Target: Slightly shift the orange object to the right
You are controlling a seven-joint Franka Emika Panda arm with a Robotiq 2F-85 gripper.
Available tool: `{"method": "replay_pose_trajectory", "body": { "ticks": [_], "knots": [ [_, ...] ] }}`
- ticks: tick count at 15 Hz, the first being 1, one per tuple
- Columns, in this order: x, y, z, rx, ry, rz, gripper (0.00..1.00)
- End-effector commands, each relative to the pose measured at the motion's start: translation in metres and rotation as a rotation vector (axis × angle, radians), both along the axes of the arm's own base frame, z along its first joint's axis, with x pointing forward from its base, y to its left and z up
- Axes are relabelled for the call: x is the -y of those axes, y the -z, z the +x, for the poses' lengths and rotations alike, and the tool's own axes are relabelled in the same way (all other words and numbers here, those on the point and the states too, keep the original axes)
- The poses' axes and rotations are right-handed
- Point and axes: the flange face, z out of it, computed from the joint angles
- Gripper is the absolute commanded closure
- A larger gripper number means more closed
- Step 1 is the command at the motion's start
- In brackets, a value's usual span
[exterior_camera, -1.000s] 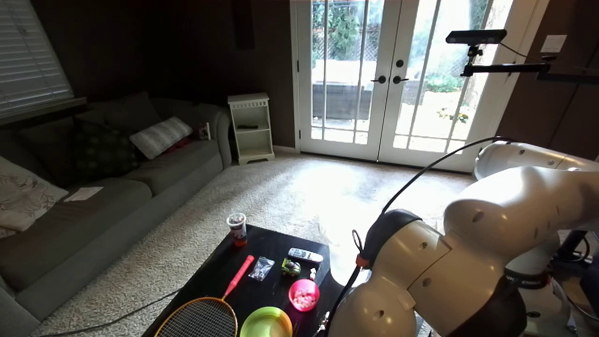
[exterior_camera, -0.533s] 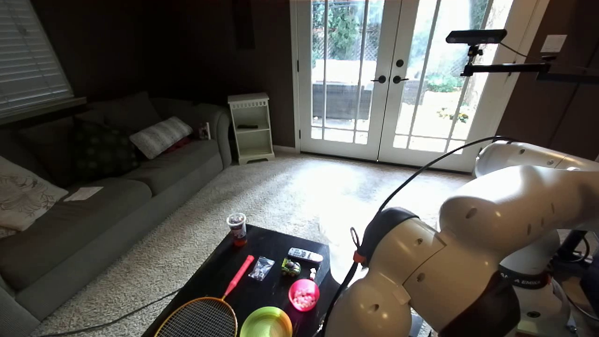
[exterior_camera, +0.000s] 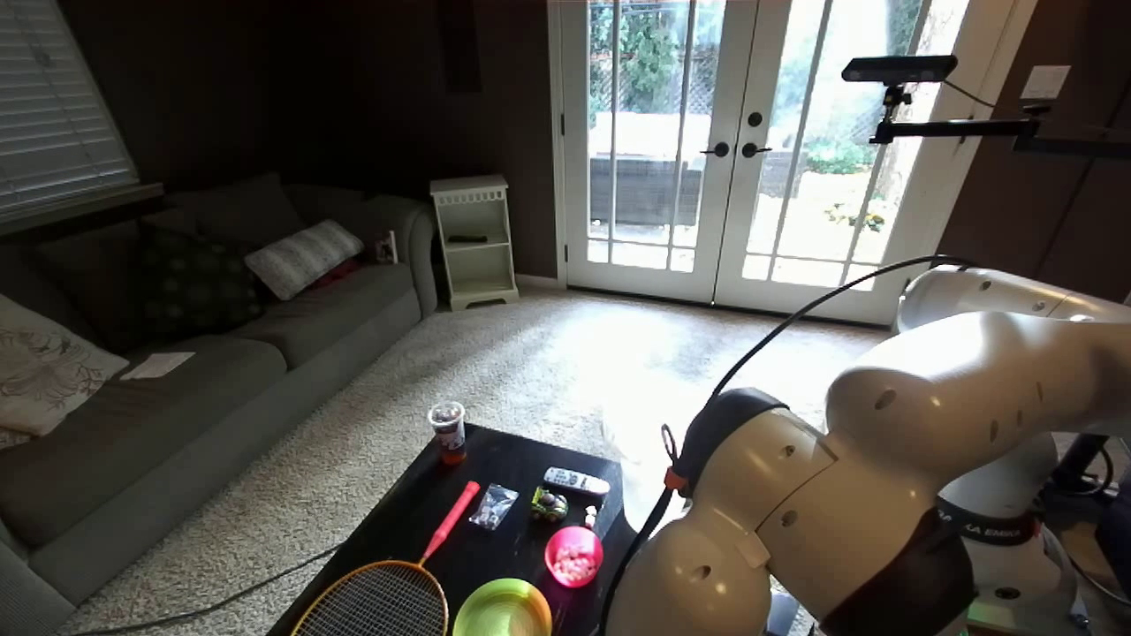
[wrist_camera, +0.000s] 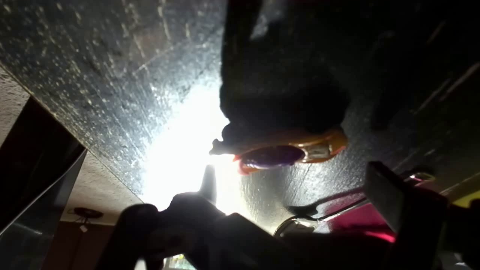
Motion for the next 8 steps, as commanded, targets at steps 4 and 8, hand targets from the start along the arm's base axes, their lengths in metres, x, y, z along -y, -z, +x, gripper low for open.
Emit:
{"method": "replay_pose_trajectory", "body": {
  "ticks": [4,8],
  "knots": [
    [0.014,-0.023,0.042,0.009,0.182,0.132,0.00],
    [0.032,-0.047,0.062,-0.005,0.173,0.224,0.00]
  ]
}}
